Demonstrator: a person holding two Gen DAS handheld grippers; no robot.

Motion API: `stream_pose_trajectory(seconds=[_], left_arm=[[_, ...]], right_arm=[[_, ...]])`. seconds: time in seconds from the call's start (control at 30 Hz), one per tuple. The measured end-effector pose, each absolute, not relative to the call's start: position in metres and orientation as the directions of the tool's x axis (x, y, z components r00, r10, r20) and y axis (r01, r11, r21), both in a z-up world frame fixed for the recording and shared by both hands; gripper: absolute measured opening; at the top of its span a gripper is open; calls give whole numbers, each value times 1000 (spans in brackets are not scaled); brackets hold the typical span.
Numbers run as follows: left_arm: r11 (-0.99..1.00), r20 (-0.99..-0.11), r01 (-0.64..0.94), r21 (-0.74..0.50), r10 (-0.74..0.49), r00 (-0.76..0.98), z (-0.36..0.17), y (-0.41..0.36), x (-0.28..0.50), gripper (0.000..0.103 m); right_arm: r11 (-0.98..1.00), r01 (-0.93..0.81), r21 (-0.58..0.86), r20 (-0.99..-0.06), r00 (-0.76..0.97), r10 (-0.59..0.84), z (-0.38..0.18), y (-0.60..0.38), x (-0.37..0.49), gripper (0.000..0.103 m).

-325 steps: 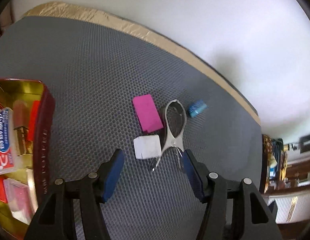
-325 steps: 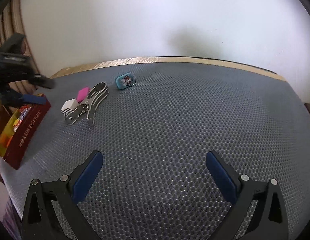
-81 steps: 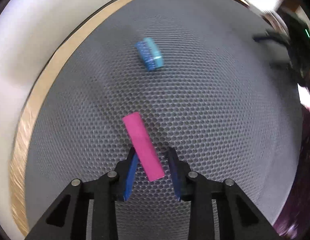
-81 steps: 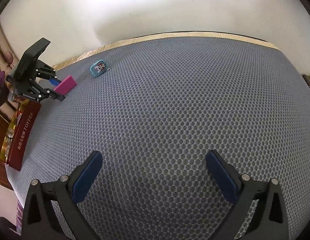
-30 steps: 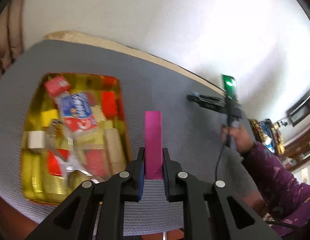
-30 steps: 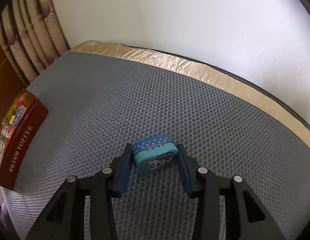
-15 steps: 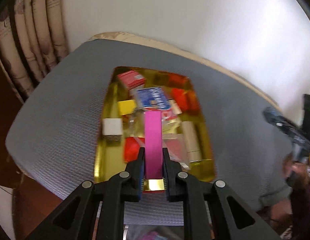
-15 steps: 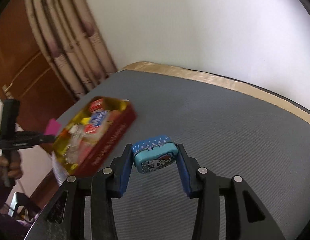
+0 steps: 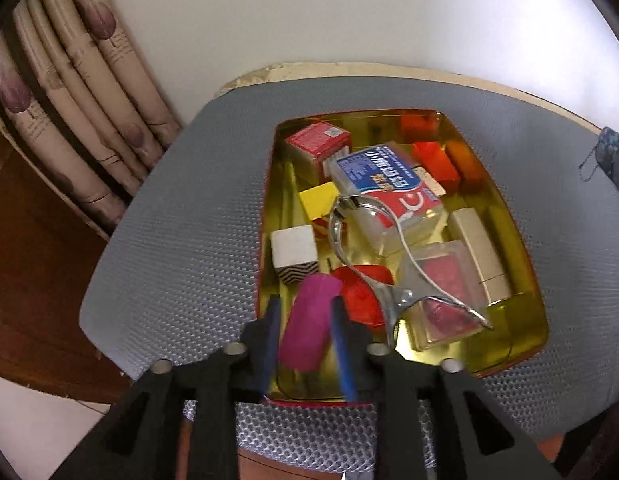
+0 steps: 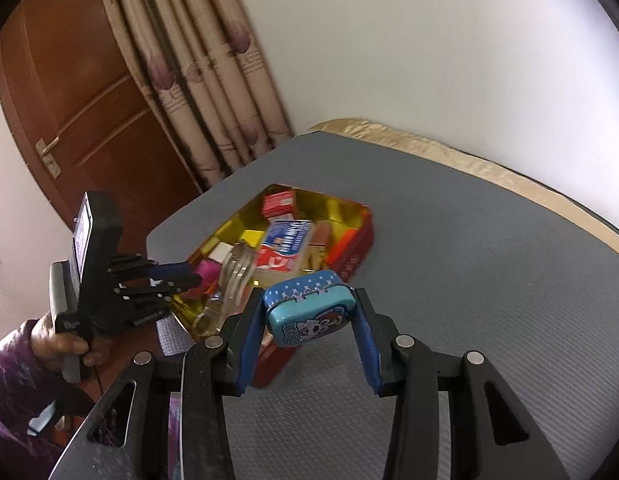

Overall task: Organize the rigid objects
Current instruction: 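Carry the pink eraser into the tin with the left tool while the right tool carries the blue-teal tin over, then lower the blue-teal tin into the tin and open the right tool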

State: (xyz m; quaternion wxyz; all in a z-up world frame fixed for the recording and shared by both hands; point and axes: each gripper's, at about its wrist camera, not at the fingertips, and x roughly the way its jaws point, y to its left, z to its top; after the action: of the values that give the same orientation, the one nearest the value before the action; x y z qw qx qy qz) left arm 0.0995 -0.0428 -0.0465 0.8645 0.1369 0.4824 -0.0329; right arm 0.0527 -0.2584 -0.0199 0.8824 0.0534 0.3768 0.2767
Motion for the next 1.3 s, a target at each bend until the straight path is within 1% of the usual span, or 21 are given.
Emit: stream_pose_trajectory(seconds=[0.07,0.13,0.2,0.23,0.33,0.37,0.43,0.57,0.73,0.8,0.87,0.93,0.97,1.0,1.07,1.1,1.13,1.17,1.2,1.3], left_arm=[[971,-841,169,170,54,538,-41,-37,96,35],[979,-816,139,151,44,577,-31,-31,89,37],[988,-774,117,96,1,633,-18,-23,77,43],[992,-751,102,70,-14,660,-12,-18,71,43],[999,-686,24,26,0,728,1,-4,50,45],[1000,-670,8,9,0,742,3,0,44,47],[1000,-639,4,-13,-12,769,4,4,36,49],[998,-631,7,55,29,775,0,-3,36,49],[999,-650,35,42,0,760,-2,-5,38,49],[999,-660,38,21,-15,751,-5,-1,39,49],[999,-672,43,-2,-33,739,-7,1,40,49],[998,-680,52,-25,-55,731,-9,1,39,49],[998,-680,56,-29,-61,730,-9,0,38,49],[998,-681,60,-25,-60,730,-9,-2,37,49],[998,-670,61,14,-35,742,-8,-8,34,49],[998,-663,60,30,-25,748,-8,-9,34,49],[997,-658,58,50,-11,753,-7,-11,32,49],[996,-654,57,67,1,756,-7,-14,32,49],[995,-650,54,79,10,759,-6,-15,31,49],[994,-627,42,102,32,779,-2,-17,25,50]], right_arm=[[834,-460,303,-640,550,536,-21,-245,57,40],[829,-473,297,-648,538,539,-23,-231,62,40],[824,-482,297,-657,523,543,-27,-218,68,40],[824,-485,293,-664,517,541,-30,-213,70,40],[819,-496,289,-683,493,539,-40,-196,80,40],[820,-497,284,-691,487,534,-44,-191,83,40],[820,-498,281,-704,474,529,-51,-182,89,40],[831,-492,259,-731,463,501,-63,-166,100,40],[856,-464,229,-759,465,455,-74,-156,106,42],[861,-454,230,-762,467,449,-75,-155,108,45],[865,-446,229,-756,478,447,-73,-155,107,51],[870,-442,218,-744,502,442,-66,-154,103,52],[875,-440,204,-734,522,434,-61,-154,98,54],[882,-434,183,-724,548,420,-56,-153,93,59],[899,-414,146,-686,613,393,-42,-151,78,82],[906,-403,133,-666,641,382,-36,-151,71,86],[918,-381,111,-637,682,360,-28,-149,61,96],[927,-364,94,-613,712,342,-23,-148,52,100],[936,-344,73,-580,749,321,-16,-147,40,100],[962,-275,9,-519,821,239,-6,-140,17,103]])
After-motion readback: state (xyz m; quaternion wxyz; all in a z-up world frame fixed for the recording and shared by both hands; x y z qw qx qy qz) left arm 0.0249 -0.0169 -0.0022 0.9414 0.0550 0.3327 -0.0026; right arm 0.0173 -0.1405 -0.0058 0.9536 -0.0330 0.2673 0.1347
